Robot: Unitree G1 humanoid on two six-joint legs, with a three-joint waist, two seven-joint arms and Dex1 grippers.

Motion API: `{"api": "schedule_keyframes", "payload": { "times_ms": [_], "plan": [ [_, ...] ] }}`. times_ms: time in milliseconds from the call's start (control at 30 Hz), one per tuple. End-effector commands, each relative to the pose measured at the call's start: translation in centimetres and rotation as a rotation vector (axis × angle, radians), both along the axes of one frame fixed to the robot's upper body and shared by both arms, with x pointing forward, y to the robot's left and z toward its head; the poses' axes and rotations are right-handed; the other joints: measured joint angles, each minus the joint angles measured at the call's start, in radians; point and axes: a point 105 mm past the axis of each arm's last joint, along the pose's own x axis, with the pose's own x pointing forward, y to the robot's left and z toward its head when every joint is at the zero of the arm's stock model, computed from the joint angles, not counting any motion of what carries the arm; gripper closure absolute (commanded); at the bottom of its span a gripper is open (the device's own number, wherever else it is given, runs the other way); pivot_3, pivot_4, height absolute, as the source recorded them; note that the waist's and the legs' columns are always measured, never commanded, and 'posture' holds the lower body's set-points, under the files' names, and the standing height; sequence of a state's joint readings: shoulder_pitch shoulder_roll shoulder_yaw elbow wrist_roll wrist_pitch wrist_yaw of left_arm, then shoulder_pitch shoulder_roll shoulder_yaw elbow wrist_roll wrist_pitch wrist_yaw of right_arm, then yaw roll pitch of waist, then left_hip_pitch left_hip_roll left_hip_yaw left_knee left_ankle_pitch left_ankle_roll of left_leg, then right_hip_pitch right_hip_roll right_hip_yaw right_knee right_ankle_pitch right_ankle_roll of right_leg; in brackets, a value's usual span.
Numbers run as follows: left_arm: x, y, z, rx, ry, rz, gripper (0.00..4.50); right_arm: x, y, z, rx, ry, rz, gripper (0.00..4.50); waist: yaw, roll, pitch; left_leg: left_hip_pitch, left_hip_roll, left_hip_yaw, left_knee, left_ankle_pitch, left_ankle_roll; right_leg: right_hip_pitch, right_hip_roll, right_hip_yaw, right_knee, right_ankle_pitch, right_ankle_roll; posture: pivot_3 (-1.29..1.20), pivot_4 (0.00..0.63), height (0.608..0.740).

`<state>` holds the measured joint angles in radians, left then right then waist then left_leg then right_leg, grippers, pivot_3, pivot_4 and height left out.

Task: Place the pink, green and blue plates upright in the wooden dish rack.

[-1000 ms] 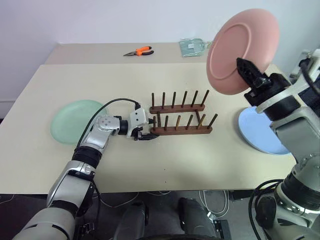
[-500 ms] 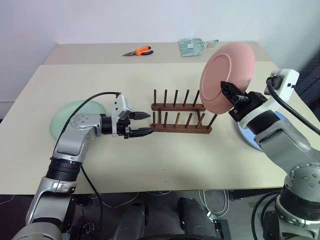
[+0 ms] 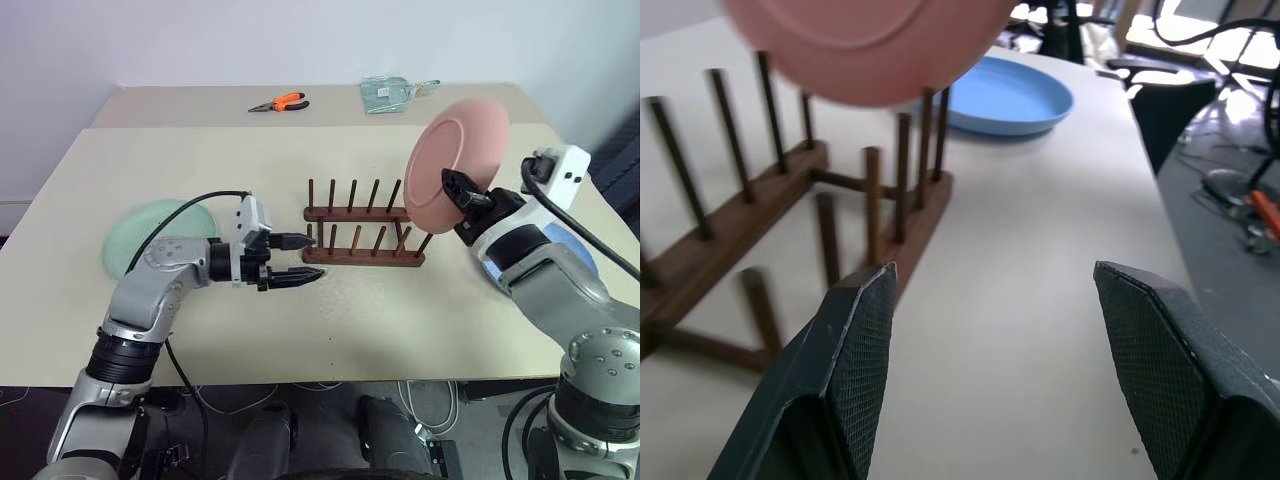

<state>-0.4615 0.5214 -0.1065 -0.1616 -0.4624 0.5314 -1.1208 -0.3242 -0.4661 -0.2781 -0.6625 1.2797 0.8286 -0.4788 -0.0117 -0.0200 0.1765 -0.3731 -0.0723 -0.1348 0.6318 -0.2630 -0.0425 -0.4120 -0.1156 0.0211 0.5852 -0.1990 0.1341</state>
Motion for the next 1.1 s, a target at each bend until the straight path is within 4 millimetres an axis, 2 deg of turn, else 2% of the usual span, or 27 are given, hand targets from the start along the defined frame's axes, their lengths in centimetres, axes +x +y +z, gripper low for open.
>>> {"api": "schedule_keyframes", "payload": {
  "times_ms": [33, 67, 133, 233, 267, 367, 500, 533, 600, 667, 733, 767, 833, 900, 967, 1033, 1100],
  "plan": [
    [-0.5, -0.8, 0.8, -0.014, -0.043, -0.028, 1.23, 0.1, -0.3, 1.1, -0.029, -0.049, -0.021, 3.70, 0.000, 0.000, 0.000, 0.000, 0.000, 0.000, 0.000, 0.000, 0.000, 0.000, 0.000, 0.000, 0.000, 0.000, 0.000, 0.00, 0.150, 0.740],
    [-0.5, -0.9, 0.7, -0.014, -0.040, -0.024, 1.23, 0.2, -0.2, 1.2, -0.050, -0.059, -0.017, 3.45, 0.000, 0.000, 0.000, 0.000, 0.000, 0.000, 0.000, 0.000, 0.000, 0.000, 0.000, 0.000, 0.000, 0.000, 0.000, 0.00, 0.150, 0.740],
    [-0.3, -0.9, 0.5, -0.016, -0.031, -0.013, 1.23, 0.4, -0.1, 1.5, -0.091, -0.077, -0.010, 2.49, 0.000, 0.000, 0.000, 0.000, 0.000, 0.000, 0.000, 0.000, 0.000, 0.000, 0.000, 0.000, 0.000, 0.000, 0.000, 0.00, 0.150, 0.740],
    [0.6, -0.5, 0.5, -0.036, -0.015, 0.054, 0.34, 0.4, 0.1, 2.9, -0.334, -0.184, -0.016, 0.88, 0.000, 0.001, 0.001, 0.000, 0.000, 0.000, 0.000, 0.000, 0.000, 0.000, 0.000, 0.000, -0.001, 0.000, 0.000, 0.00, 0.150, 0.740],
    [0.9, -0.3, 0.5, -0.041, -0.015, 0.077, 0.08, 0.3, -0.1, 3.4, -0.408, -0.221, -0.027, 0.86, 0.000, 0.002, 0.001, 0.000, 0.000, 0.001, 0.000, 0.000, 0.000, 0.000, 0.000, 0.000, -0.001, 0.000, 0.000, 0.00, 0.150, 0.740],
    [2.3, 0.8, 0.8, -0.069, -0.034, 0.185, 0.08, 0.4, -1.9, 5.0, -0.506, -0.305, -0.092, 0.86, 0.001, 0.001, 0.001, 0.000, 0.000, 0.001, 0.000, 0.000, 0.000, 0.001, 0.000, -0.001, -0.002, 0.000, 0.000, 0.00, 0.150, 0.740],
    [5.7, 4.2, 2.3, -0.147, -0.094, 0.465, 0.08, 0.0, -3.5, 8.2, -0.567, -0.438, -0.118, 0.86, 0.002, 0.001, 0.001, 0.000, 0.000, 0.001, 0.000, 0.000, 0.000, 0.001, 0.000, -0.001, -0.003, 0.000, 0.001, 0.00, 0.150, 0.740],
    [6.7, 5.4, 2.8, -0.170, -0.118, 0.557, 0.02, -0.2, -3.5, 8.9, -0.586, -0.473, -0.106, 0.60, 0.002, 0.001, 0.001, 0.000, 0.000, 0.001, 0.000, 0.000, 0.000, 0.001, 0.000, -0.001, -0.003, 0.000, 0.001, 0.00, 0.150, 0.740],
    [9.1, 9.5, 4.1, -0.242, -0.132, 0.844, 0.00, -0.9, -2.1, 10.3, -0.649, -0.564, -0.015, 0.04, 0.001, 0.001, 0.001, 0.000, 0.000, 0.001, 0.000, 0.000, 0.000, 0.001, 0.000, -0.001, -0.003, 0.001, 0.003, 0.00, 0.150, 0.740],
    [10.5, 14.9, 4.7, -0.303, -0.118, 1.170, 0.00, -1.5, 0.4, 10.5, -0.742, -0.623, 0.127, 0.04, -0.003, 0.001, 0.001, 0.000, 0.001, 0.001, 0.000, 0.000, 0.000, 0.001, 0.001, -0.001, -0.003, 0.002, 0.004, 0.00, 0.150, 0.740],
    [10.1, 18.7, 5.1, -0.371, -0.111, 1.351, 0.00, -1.9, 2.9, 9.3, -0.819, -0.646, 0.270, 0.04, -0.010, 0.000, 0.001, 0.001, 0.001, 0.001, -0.001, 0.000, 0.000, 0.001, 0.001, -0.001, -0.003, 0.000, 0.007, 0.00, 0.150, 0.740],
    [9.6, 19.9, 5.3, -0.408, -0.108, 1.403, 0.00, -1.9, 3.8, 8.7, -0.837, -0.654, 0.319, 0.04, -0.009, 0.000, 0.001, 0.001, 0.001, 0.001, -0.002, 0.000, 0.000, 0.001, 0.001, -0.001, -0.003, 0.000, 0.007, 0.00, 0.150, 0.740],
    [8.8, 21.5, 5.5, -0.466, -0.103, 1.464, 0.00, -1.7, 5.1, 7.6, -0.843, -0.651, 0.381, 0.04, -0.004, -0.001, 0.001, 0.001, 0.001, 0.001, -0.002, 0.000, 0.000, 0.001, 0.001, -0.001, -0.003, 0.000, 0.007, 0.00, 0.150, 0.740],
    [7.8, 23.1, 5.0, -0.448, -0.115, 1.526, 0.00, -1.2, 6.2, 6.5, -0.848, -0.647, 0.423, 0.04, 0.001, -0.001, 0.001, 0.000, 0.000, 0.001, 0.000, 0.000, 0.000, 0.000, 0.000, -0.001, -0.003, 0.002, 0.004, 0.00, 0.150, 0.740],
    [6.9, 24.9, 3.5, -0.372, -0.093, 1.612, 0.00, -0.9, 7.4, 5.5, -0.847, -0.650, 0.464, 0.04, 0.004, -0.003, 0.001, -0.001, -0.001, 0.000, 0.000, 0.000, 0.000, 0.001, -0.001, -0.001, -0.004, 0.002, 0.004, 0.00, 0.150, 0.740],
    [5.7, 27.3, 0.8, -0.267, -0.006, 1.747, 0.00, -0.8, 8.3, 4.4, -0.841, -0.649, 0.505, 0.04, 0.004, -0.004, 0.001, 0.000, -0.001, 0.000, 0.000, 0.000, 0.000, 0.001, -0.001, -0.001, -0.004, 0.002, 0.004, 0.00, 0.150, 0.740],
    [4.6, 28.7, -0.7, -0.272, 0.078, 1.840, 0.00, -0.8, 8.9, 3.6, -0.835, -0.645, 0.530, 0.04, 0.004, -0.004, 0.001, 0.000, -0.001, 0.000, 0.000, 0.000, 0.000, 0.001, -0.001, -0.001, -0.003, 0.002, 0.004, 0.00, 0.150, 0.740]
  ]
}}
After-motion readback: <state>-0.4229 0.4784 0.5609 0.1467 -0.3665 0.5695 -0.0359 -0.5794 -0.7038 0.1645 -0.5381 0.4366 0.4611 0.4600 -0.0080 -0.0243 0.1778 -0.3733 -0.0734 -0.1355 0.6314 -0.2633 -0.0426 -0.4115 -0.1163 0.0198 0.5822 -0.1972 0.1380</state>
